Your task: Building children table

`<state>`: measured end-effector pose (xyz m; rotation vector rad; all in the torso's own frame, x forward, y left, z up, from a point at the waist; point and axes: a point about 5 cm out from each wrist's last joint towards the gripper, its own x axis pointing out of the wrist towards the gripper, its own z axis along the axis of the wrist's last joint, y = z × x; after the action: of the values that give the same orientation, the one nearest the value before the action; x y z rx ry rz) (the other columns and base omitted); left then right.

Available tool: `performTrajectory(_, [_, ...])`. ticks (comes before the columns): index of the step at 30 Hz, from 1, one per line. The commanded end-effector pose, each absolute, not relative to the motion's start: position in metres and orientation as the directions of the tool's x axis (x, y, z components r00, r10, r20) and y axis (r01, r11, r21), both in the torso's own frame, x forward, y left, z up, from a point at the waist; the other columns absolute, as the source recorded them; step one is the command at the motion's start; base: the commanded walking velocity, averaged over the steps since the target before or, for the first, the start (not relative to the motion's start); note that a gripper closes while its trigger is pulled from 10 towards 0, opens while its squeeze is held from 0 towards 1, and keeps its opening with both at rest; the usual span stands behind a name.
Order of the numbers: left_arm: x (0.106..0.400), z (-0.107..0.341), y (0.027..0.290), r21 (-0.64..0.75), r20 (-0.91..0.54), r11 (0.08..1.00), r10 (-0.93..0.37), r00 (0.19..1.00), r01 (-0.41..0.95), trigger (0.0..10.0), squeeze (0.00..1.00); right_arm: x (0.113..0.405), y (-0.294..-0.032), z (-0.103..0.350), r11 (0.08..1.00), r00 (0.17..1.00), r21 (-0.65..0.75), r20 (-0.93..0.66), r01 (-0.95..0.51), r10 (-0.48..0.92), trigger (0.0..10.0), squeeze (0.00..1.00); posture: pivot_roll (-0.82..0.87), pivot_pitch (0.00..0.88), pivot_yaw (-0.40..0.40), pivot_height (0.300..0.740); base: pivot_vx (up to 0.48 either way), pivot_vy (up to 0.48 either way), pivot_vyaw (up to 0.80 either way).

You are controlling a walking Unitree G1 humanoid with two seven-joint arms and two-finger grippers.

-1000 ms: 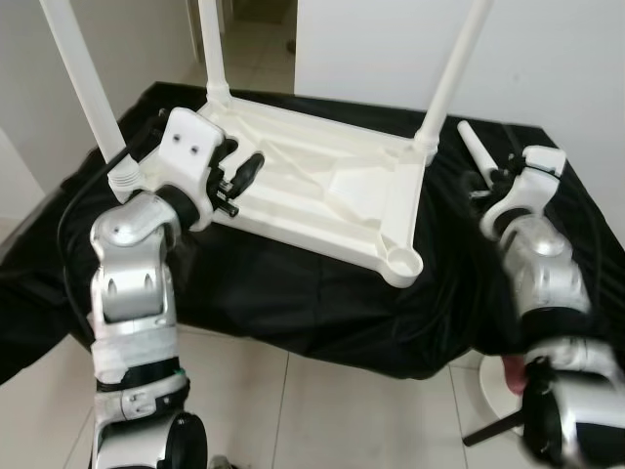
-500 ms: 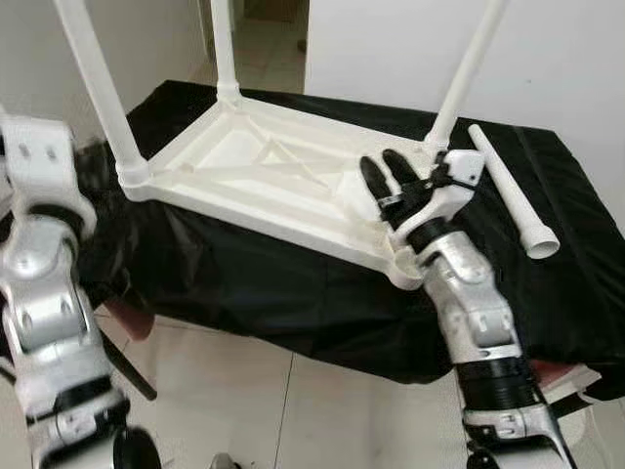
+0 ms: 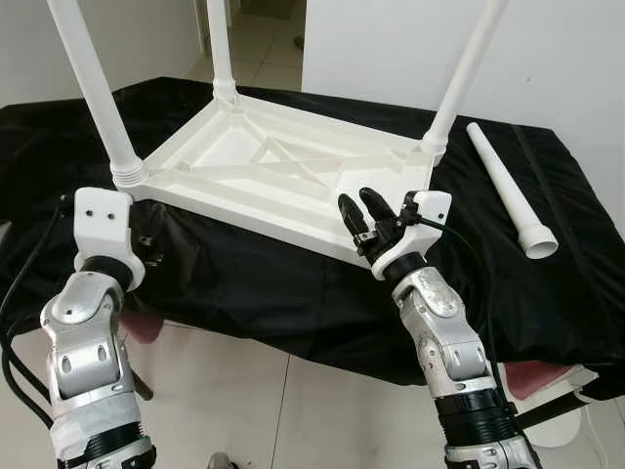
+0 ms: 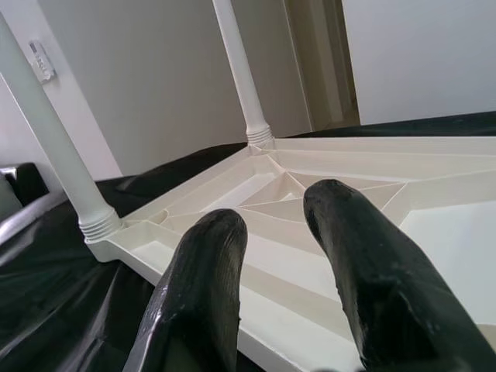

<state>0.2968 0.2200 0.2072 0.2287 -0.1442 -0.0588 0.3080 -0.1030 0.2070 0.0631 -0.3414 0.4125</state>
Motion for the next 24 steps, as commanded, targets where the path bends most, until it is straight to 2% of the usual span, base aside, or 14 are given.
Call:
performTrajectory(1, [0.296, 0.209, 0.222, 0.217, 0.168, 0.975, 0.005, 0.986, -0.042, 10.0, 0.00, 0.307, -0.106, 0.204, 0.921, 0.870, -0.015, 0.322, -0.390, 0.373, 10.0, 0.00, -0.02, 0.069, -0.030, 0.740, 0.000, 0.000, 0.00])
performTrajectory(6, [0.293, 0.209, 0.214, 0.228, 0.187, 0.974, -0.027, 0.982, -0.016, 10.0, 0.00, 0.306, -0.113, 0.199, 0.935, 0.887, -0.035, 0.306, -0.352, 0.346, 10.0, 0.00, -0.03, 0.075, -0.026, 0.740, 0.000, 0.000, 0.00])
performTrajectory(12, [0.298, 0.213, 0.210, 0.189, 0.215, 0.980, 0.013, 0.977, -0.055, 10.0, 0.00, 0.312, -0.119, 0.195, 0.958, 0.910, -0.042, 0.305, -0.283, 0.282, 10.0, 0.00, -0.02, 0.071, -0.021, 0.740, 0.000, 0.000, 0.00])
performTrajectory(14, [0.300, 0.214, 0.209, 0.183, 0.224, 0.981, 0.028, 0.974, -0.070, 10.0, 0.00, 0.315, -0.125, 0.194, 0.969, 0.925, -0.074, 0.287, -0.236, 0.247, 10.0, 0.00, -0.02, 0.063, -0.022, 0.740, 0.000, 0.000, 0.00])
performTrajectory(15, [0.302, 0.214, 0.209, 0.180, 0.232, 0.980, 0.040, 0.972, -0.083, 10.0, 0.00, 0.317, -0.137, 0.189, 0.983, 0.949, -0.115, 0.265, -0.143, 0.169, 10.0, 0.00, -0.02, 0.054, -0.026, 0.740, 0.000, 0.000, 0.00])
performTrajectory(24, [0.298, 0.203, 0.214, 0.207, 0.173, 0.977, 0.014, 0.985, -0.050, 10.0, 0.00, 0.312, -0.159, 0.181, 0.997, 0.970, -0.067, 0.237, -0.045, 0.060, 10.0, 0.00, -0.03, 0.035, -0.028, 0.740, 0.000, 0.000, 0.00])
